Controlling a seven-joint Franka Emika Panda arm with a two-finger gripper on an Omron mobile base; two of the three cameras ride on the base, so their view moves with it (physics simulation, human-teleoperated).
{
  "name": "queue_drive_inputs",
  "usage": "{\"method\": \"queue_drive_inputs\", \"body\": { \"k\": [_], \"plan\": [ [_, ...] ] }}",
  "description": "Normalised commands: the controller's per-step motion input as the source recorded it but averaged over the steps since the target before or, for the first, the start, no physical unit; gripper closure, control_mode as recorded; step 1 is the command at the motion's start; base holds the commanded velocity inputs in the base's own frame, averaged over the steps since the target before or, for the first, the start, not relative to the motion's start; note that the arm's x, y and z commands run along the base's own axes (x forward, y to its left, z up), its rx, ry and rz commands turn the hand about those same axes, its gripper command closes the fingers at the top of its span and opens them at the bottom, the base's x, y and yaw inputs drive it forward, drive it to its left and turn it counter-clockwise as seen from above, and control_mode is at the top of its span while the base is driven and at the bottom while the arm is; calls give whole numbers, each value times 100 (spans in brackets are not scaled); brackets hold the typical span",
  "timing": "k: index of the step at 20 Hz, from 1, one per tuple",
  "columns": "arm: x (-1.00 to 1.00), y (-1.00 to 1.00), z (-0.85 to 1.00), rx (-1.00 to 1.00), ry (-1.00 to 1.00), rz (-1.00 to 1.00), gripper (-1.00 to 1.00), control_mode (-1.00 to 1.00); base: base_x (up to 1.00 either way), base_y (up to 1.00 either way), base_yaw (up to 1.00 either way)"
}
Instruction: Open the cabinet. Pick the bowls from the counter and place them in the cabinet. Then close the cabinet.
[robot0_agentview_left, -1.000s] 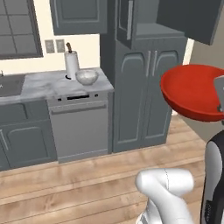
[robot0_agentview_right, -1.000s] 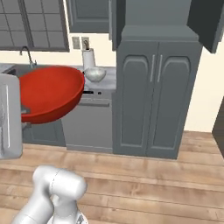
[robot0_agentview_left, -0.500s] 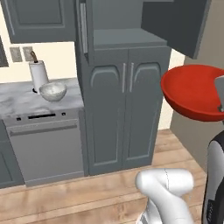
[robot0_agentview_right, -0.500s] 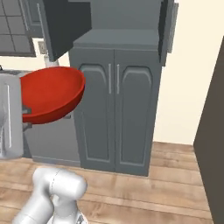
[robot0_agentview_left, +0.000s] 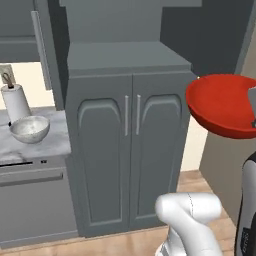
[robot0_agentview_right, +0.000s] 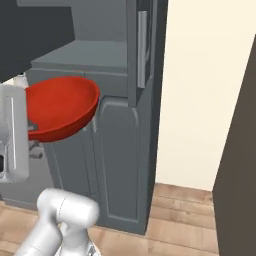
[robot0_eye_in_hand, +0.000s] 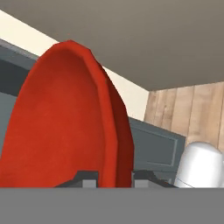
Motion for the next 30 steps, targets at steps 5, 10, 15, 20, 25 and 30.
{"method": "queue_drive_inputs", "body": {
  "k": [5, 10, 15, 20, 25, 30],
  "plan": [
    [0, 0, 0, 0, 0, 0, 100, 100, 99, -4, 20],
    [0, 0, 0, 0, 0, 0, 100, 100, 96, -15, 19],
    [0, 0, 0, 0, 0, 0, 100, 100, 100, -21, 25],
    [0, 0, 0, 0, 0, 0, 100, 100, 92, 28, 24],
    [0, 0, 0, 0, 0, 0, 100, 100, 76, 5, 14],
    [0, 0, 0, 0, 0, 0, 100, 100, 100, 35, -37]
  ]
}}
